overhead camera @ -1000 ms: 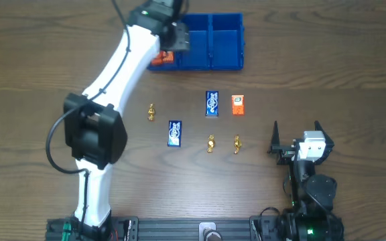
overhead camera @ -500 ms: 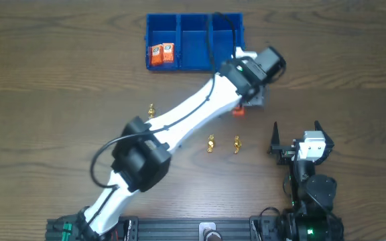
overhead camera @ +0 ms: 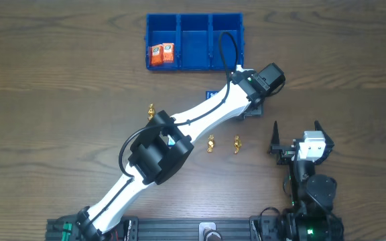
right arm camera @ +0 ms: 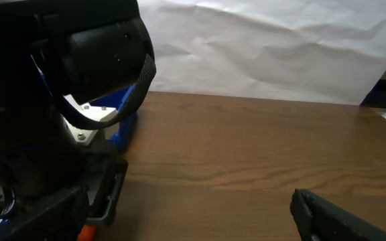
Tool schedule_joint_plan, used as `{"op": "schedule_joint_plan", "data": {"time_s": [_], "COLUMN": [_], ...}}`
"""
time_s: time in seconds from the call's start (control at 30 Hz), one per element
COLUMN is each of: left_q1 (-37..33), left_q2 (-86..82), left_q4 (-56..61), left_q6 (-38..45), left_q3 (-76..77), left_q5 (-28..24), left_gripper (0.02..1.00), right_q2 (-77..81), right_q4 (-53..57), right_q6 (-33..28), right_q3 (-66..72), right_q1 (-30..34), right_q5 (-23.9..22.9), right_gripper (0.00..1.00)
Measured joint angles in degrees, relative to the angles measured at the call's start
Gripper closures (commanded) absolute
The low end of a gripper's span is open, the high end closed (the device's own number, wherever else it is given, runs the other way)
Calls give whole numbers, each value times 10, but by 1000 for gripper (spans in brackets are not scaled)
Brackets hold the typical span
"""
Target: Sort Candies Into Trays
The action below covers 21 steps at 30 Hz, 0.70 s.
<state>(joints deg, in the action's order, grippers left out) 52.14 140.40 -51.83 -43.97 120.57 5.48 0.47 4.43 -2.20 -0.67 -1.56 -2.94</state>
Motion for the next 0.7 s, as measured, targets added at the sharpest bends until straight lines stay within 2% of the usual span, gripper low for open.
{"op": "schedule_joint_plan", "data": {"time_s": [0.37, 0.7], "left_q1": [0, -1], "left_q2": [3, 17], "left_q4": [0, 2], "left_q6": [-5, -11], "left_q3": [0, 1], "left_q5": [0, -2], "left_gripper": [347, 623], "right_q2": [0, 0], "right_q4": [0, 0], "right_q6": [0, 0], "right_q3": [0, 0], "right_q1": [0, 0], "right_q5": [0, 0], "right_gripper": [3, 3]}}
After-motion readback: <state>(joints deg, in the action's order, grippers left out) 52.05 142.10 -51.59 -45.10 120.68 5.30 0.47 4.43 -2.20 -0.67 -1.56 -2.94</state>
